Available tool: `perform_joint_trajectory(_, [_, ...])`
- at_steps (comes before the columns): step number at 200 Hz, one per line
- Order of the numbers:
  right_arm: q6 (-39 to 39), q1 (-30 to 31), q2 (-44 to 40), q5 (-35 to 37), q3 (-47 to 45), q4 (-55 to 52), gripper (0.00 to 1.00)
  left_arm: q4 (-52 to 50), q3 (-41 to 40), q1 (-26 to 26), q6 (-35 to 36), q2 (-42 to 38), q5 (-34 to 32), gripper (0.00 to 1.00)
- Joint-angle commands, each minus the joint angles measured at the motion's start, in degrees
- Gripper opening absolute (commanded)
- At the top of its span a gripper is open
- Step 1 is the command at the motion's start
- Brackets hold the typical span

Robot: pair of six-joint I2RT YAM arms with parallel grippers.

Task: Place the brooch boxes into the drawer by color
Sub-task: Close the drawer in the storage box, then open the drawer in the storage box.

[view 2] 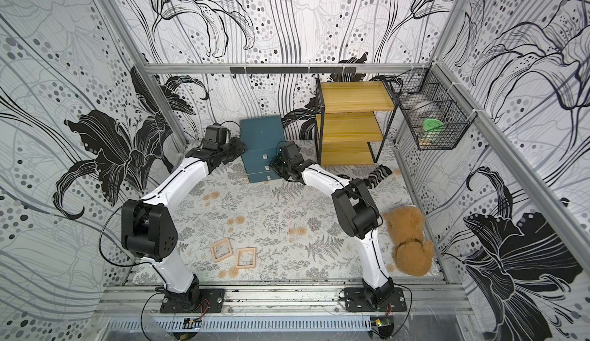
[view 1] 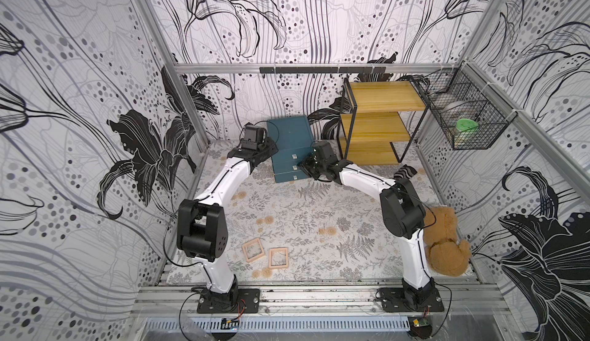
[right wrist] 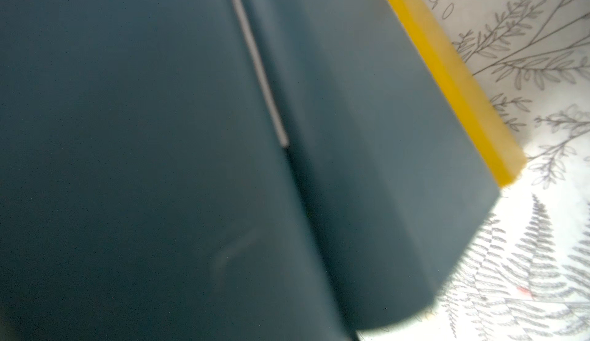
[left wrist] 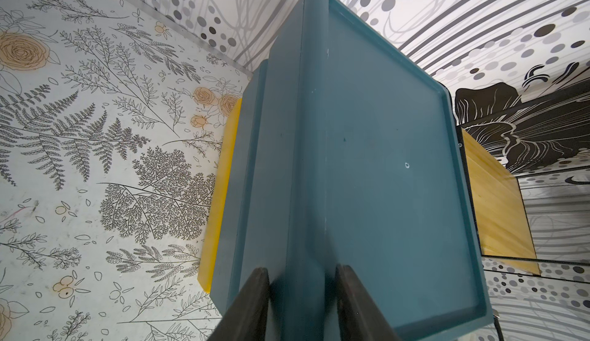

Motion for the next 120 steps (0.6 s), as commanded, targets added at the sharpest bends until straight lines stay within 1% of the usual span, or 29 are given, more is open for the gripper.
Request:
perform_joint_trajectory(1, [0.42,0.37,-4.11,0.86,-2.57,4.59,0.22,-3.27,-1.38,-0.01,0.07,-0.47,0.3,0.39])
perform_joint_trajectory(24, [0.47,0.44,-8.62,0.35,-9.58,6.83,0.26,-3.3,-1.03,0.03,0.17,-0.42,0.32,0.39])
perform_joint_trajectory(40, [1.04,0.43,-11.51,-0.73,-15.38,9.53,0.32,-3.38,-0.72,0.0,0.27,-0.34,0.5,0.39])
perform_joint_trajectory(71, [1.92,0.44,-12.56,-4.08,-23.09,15.46,0.4,-3.54,0.16,0.04,0.36,-0.08,0.67,0.39])
perform_joint_trajectory(88, [2.35,0.46,-11.49,-5.35,-24.34,17.84,0.44,-3.86,0.7,-0.01,0.42,0.23,0.76,0.39])
perform_joint_trajectory(120, [4.0,0.42,-8.44,-6.9,-24.61,22.06,0.45,-4.09,1.17,0.0,0.52,0.43,0.92,0.39])
